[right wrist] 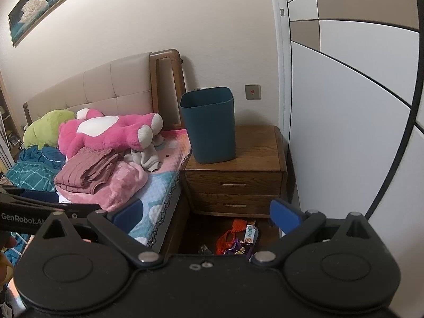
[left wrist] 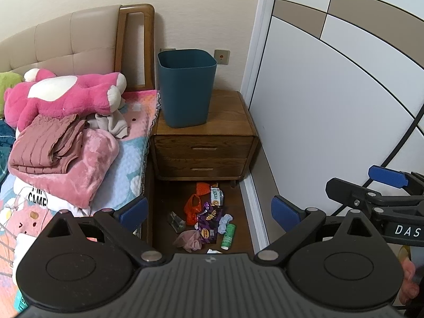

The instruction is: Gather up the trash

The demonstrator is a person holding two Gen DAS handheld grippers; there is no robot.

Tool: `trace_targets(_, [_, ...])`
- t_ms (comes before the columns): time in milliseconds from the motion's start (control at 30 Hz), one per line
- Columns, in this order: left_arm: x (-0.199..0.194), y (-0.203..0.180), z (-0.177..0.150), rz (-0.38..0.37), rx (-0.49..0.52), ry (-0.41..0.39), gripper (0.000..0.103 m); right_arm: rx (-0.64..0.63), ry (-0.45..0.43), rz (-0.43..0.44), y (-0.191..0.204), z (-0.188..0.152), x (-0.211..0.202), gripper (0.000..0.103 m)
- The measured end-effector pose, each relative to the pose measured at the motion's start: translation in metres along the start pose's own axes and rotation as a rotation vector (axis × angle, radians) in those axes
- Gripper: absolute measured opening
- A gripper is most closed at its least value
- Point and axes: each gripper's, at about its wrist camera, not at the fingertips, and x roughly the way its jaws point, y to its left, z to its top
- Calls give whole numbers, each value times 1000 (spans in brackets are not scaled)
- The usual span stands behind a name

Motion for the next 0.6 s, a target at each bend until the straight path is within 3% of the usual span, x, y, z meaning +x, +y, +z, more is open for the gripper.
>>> trace_targets(600, [23,8,23,-17,-2,23,100,16,18,-16,4,10,19,102])
